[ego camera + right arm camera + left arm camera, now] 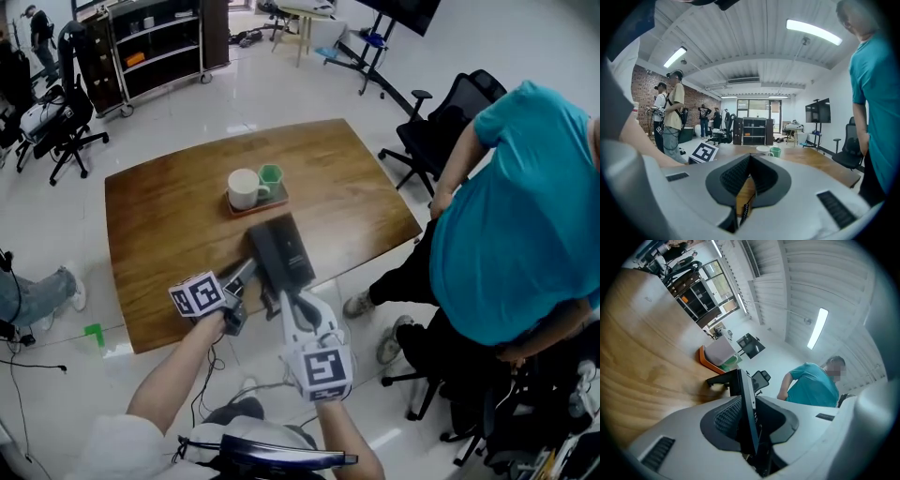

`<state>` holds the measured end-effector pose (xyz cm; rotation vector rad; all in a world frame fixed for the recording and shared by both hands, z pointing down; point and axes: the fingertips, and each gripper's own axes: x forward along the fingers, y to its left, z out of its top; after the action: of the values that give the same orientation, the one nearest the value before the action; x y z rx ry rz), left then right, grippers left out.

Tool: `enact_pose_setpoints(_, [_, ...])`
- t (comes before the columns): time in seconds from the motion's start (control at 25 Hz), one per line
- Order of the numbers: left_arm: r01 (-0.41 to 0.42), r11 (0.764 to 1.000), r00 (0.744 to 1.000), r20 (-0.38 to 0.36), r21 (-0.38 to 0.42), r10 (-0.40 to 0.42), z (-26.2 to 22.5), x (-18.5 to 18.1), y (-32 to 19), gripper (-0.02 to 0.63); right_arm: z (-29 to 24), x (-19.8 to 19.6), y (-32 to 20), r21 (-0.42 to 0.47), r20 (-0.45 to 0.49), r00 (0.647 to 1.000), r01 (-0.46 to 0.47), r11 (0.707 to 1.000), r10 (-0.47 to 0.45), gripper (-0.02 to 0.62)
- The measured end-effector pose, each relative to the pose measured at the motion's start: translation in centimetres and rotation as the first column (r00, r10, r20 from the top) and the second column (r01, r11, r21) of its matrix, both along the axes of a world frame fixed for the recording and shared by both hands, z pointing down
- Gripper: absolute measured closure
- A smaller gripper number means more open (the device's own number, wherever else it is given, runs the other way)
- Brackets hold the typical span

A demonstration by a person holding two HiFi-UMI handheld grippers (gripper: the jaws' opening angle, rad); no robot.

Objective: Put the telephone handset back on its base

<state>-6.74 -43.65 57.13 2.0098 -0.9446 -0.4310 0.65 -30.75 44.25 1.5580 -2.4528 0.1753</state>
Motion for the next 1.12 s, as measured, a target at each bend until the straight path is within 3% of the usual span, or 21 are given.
enact_pose_setpoints(0.36, [0.018, 0.993, 1.0, 0.008, 0.118, -0.019, -3.5, -0.9, 2.6, 0.533, 0.0, -1.1, 0.9, 0.019, -0.048, 0.998, 0.043, 0.999, -0.042, 0.591])
enact_pose_setpoints(0.64, [0.035, 0.964, 0.998, 0.05, 0.263, -0.05, -8.3, -1.6, 5.8, 0.568, -1.4, -1.4, 1.9, 0.042, -0.034, 0.999, 0.033, 0.999, -0.032, 0.591])
enact_pose_setpoints(0.8, [0.025, 0.936, 0.993, 0.095, 0.35, -0.063, -10.8, -1.5, 8.3, 0.573, -2.4, -1.6, 2.9, 0.052, -0.009, 1.0, 0.015, 0.999, -0.014, 0.591])
enact_pose_setpoints(0.84, [0.017, 0.927, 0.992, 0.108, 0.376, -0.063, -11.5, -1.3, 9.1, 0.604, -2.6, -1.6, 3.1, 0.055, -0.007, 1.0, 0.011, 0.998, -0.011, 0.591])
enact_pose_setpoints(1.12, [-0.052, 0.859, 0.979, 0.195, 0.51, -0.057, -15.9, 0.4, 14.9, 0.604, -3.4, -0.9, 5.8, 0.085, -0.013, 1.0, 0.018, 0.996, -0.017, 0.591])
